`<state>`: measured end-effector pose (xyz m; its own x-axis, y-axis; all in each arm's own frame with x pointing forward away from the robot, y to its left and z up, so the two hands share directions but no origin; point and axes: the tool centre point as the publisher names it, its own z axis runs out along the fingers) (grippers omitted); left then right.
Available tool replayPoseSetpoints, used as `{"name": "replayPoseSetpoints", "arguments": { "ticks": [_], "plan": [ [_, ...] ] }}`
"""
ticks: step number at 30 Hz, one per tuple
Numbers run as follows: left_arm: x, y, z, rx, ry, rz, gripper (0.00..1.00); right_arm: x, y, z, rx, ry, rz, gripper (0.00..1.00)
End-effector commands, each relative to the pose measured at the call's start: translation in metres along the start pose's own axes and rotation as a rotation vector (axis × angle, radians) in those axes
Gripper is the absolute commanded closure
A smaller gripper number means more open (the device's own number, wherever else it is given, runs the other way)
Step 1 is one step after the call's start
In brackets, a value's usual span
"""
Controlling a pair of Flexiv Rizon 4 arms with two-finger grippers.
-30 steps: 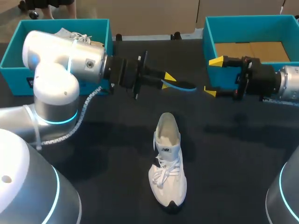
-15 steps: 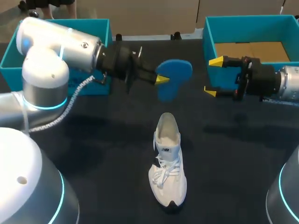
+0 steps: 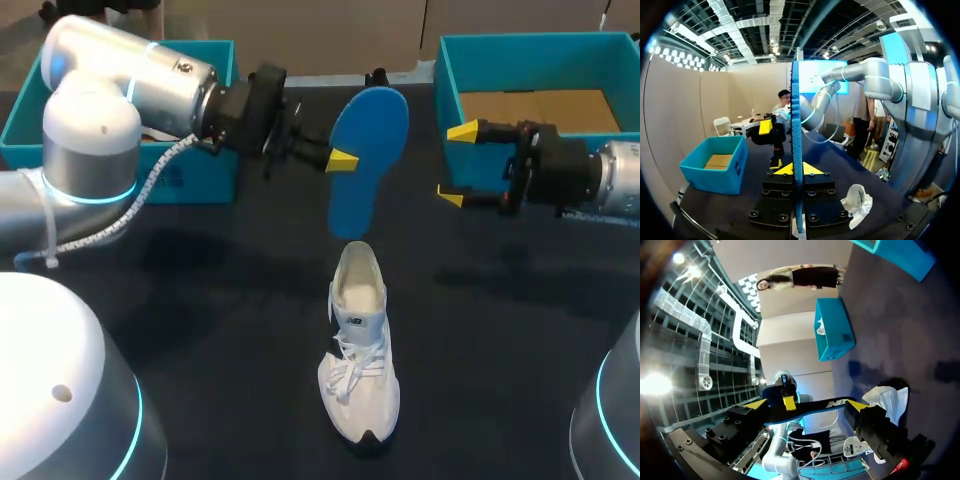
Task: Take the shoe out of the shoebox, open the shoe tongue, remove and reinsert the insole, then place the shoe into the shoebox
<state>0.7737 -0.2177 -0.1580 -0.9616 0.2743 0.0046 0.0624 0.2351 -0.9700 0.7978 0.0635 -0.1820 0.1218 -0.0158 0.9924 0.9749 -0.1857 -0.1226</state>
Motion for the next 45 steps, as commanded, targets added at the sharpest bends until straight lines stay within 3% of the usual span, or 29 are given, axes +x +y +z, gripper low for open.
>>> {"name": "replayPoseSetpoints", "arguments": {
  "ticks": [1,5,10,17,23,36,45],
  "plan": [
    [-0.003,0.0,0.0,-0.002,0.011,-0.001,1.0,0.0,-0.001,0.0,-0.002,-0.001,-0.001,0.0],
    [-0.004,-0.003,0.0,0.039,-0.027,-0.108,1.0,0.0,-0.001,0.0,-0.002,-0.001,-0.001,0.0],
    [-0.008,-0.011,-0.013,0.104,-0.014,-0.384,1.0,0.0,-0.001,0.0,-0.002,-0.001,-0.001,0.0],
    [-0.008,-0.01,-0.025,0.097,0.005,-0.667,1.0,0.0,-0.001,0.0,-0.002,-0.001,-0.001,0.0],
    [-0.009,0.006,-0.036,0.106,0.005,-0.878,1.0,0.0,-0.001,0.0,-0.002,-0.001,-0.001,0.0],
    [-0.006,0.036,-0.015,0.227,0.117,-1.259,1.0,0.0,-0.001,0.0,-0.002,-0.001,-0.001,0.0],
    [-0.015,0.035,-0.012,0.307,0.052,-1.384,1.0,0.0,-0.001,0.0,-0.002,-0.001,-0.001,0.0]
  ]
}}
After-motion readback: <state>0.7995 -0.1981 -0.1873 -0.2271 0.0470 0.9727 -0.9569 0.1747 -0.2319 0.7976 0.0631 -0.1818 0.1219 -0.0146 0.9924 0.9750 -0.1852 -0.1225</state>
